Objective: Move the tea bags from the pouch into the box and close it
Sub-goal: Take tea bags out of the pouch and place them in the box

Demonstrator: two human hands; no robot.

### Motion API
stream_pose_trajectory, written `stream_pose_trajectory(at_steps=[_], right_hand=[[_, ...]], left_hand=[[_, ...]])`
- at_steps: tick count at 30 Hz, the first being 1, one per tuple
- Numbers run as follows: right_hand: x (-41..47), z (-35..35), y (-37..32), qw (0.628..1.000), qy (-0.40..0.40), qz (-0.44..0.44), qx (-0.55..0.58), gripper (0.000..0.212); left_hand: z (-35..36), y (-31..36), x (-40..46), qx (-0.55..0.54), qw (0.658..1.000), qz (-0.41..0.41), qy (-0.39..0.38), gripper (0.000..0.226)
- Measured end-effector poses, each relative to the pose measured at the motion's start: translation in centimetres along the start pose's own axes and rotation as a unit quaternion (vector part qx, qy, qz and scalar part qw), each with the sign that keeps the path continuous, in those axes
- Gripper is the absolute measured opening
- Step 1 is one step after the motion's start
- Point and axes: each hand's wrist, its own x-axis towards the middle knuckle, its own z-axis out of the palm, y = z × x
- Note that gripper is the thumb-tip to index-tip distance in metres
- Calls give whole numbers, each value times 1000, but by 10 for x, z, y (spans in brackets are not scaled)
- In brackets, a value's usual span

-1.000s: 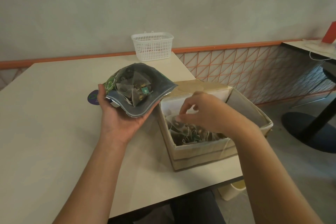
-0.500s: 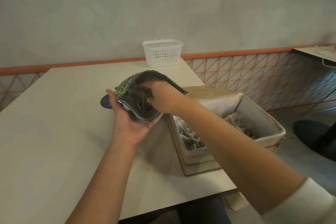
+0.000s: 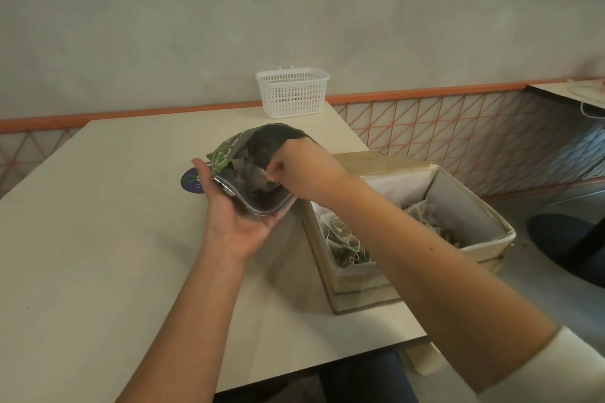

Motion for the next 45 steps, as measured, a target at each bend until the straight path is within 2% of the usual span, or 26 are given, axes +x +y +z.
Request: stream_pose_trajectory(at_steps=[4, 8, 11, 14, 18, 20, 22, 26, 31, 34, 36, 38, 40, 42, 43, 45], right_hand=[[-20, -12, 4, 995, 96, -28, 8, 24], [-47, -30, 7, 968, 201, -21, 147, 24], [-58, -39, 13, 938, 219, 18, 270, 22], [-67, -54, 18, 889, 240, 54, 385, 18], [-81, -81, 22, 831, 271, 48, 484, 18], [-87, -87, 27, 821, 275, 55, 497, 18], [-93, -86, 35, 838, 265, 77, 471, 18], [-103, -66, 55, 914, 174, 131, 343, 20], [-101, -41, 71, 940, 98, 166, 280, 22], [-97, -29, 83, 973, 34, 182, 137, 22], [-95, -27, 86, 976, -20, 208, 66, 28], [-95, -29, 85, 975, -35, 218, 21, 35], [-95, -30, 83, 981, 8, 195, 17, 41], [-96, -30, 79, 980, 42, 182, 62, 40], [-96, -29, 78, 979, 24, 188, 75, 39], [-96, -25, 77, 975, -71, 207, 48, 31]], left_hand=[[2, 1, -1, 0, 1000, 3, -10, 88], [2, -1, 1, 0, 1000, 6, -14, 87], [3, -2, 1, -2, 1000, 12, -9, 85], [5, -4, 0, 4, 1000, 20, -17, 88], [6, -4, -1, 8, 999, 19, -36, 88], [7, -4, -2, 7, 999, 18, -39, 89], [9, -5, -2, 1, 999, 15, -42, 89], [12, -6, -5, -4, 999, 14, -38, 89], [15, -7, -7, -4, 999, 9, -50, 92], [14, -7, -7, -4, 999, 10, -50, 89], [13, -7, -7, -2, 999, 10, -51, 89], [13, -7, -7, -3, 999, 11, -50, 88], [13, -7, -8, -3, 999, 13, -47, 88], [13, -7, -8, -1, 999, 14, -45, 88], [14, -7, -8, -2, 999, 12, -46, 88], [14, -7, -8, 0, 999, 12, -48, 87]])
